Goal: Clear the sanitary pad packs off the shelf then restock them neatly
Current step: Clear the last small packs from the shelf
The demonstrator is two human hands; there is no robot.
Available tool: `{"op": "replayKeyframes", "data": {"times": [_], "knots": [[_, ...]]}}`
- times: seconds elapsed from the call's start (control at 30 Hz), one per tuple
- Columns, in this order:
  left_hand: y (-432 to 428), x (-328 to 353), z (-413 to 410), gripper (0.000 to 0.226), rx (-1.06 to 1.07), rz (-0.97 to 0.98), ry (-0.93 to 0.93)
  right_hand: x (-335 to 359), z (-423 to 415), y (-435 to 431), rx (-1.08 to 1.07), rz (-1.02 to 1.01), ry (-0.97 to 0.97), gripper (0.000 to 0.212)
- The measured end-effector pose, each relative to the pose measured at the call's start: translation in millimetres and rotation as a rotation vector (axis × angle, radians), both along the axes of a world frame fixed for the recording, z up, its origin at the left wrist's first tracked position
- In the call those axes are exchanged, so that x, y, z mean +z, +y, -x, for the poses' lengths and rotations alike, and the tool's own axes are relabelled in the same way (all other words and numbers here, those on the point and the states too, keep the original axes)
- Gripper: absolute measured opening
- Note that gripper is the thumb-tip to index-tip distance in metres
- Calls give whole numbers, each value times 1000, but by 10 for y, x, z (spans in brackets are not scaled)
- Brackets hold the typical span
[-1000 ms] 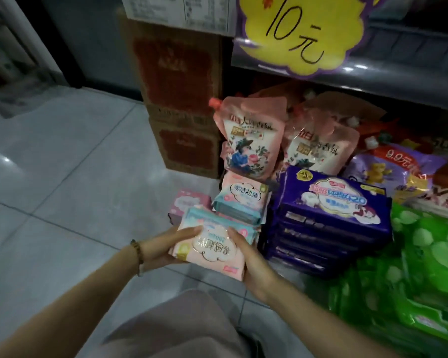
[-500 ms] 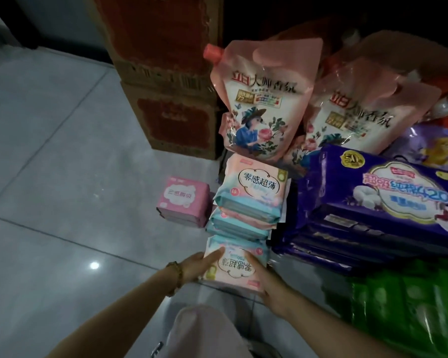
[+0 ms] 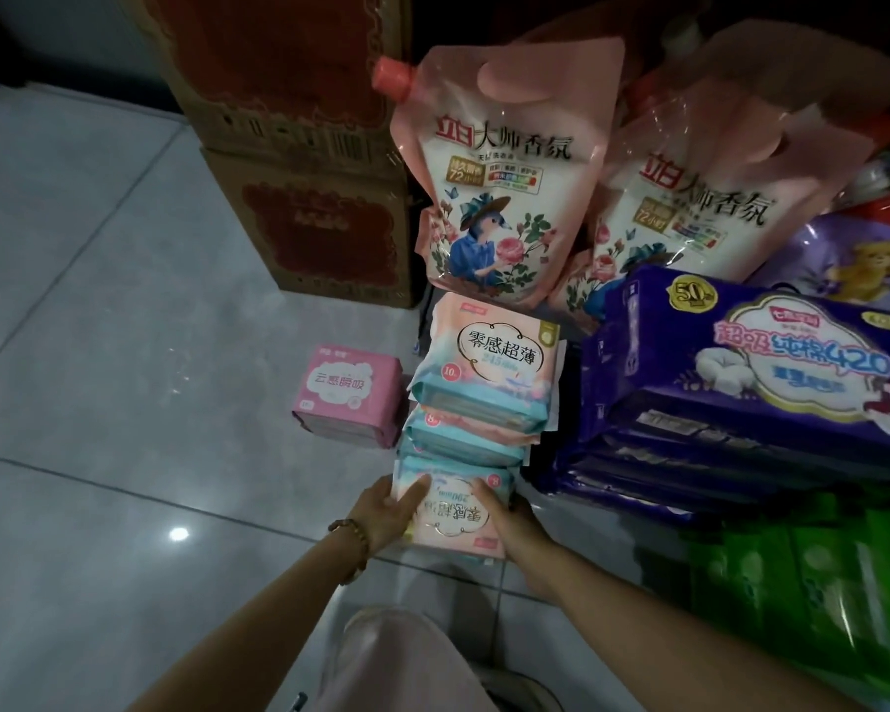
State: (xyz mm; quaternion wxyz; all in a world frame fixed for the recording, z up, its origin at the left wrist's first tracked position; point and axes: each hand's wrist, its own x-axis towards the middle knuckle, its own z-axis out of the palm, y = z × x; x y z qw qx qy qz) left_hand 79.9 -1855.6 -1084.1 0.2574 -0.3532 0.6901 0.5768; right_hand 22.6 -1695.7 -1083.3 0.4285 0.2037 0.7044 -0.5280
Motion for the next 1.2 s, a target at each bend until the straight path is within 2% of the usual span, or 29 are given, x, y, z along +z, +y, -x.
{"op": "replayKeyframes", "data": {"times": [0.07, 0.13, 0.2, 0.33, 0.47, 0.6, 0.73, 0.93, 1.07, 1.2], "knots": [[11, 93, 8, 49, 17, 42, -28, 63, -12, 71, 53, -46, 28, 49], [8, 285, 11, 52, 1, 110, -41, 249, -24, 170, 173, -103, 78, 40], [-11, 538, 15, 57, -46, 200, -33, 441, 2, 303, 322, -124, 163, 40], [-6, 1182, 13, 54, -291, 357, 28, 983, 48, 505, 745, -193, 343, 44], [123, 2046, 73, 42, -566, 553, 100, 1795, 161, 645, 1127, -145, 541, 50], [243, 2836, 175, 51, -704, 772, 203, 2840, 409, 875, 1335, -110, 787, 50], [406, 3486, 469, 57, -738, 829, 323, 3808, 712, 1254, 1316, -162, 940, 46], [976, 4315, 1078, 49, -722, 946, 577, 4626, 1306, 1844, 1229, -412, 1306, 44], [1413, 4634, 1540, 53, -692, 934, 713, 4925, 1707, 2276, 1065, -479, 1325, 47], [1843, 4776, 1994, 66, -586, 826, 788, 5069, 2036, 2654, 768, -382, 1319, 51]]}}
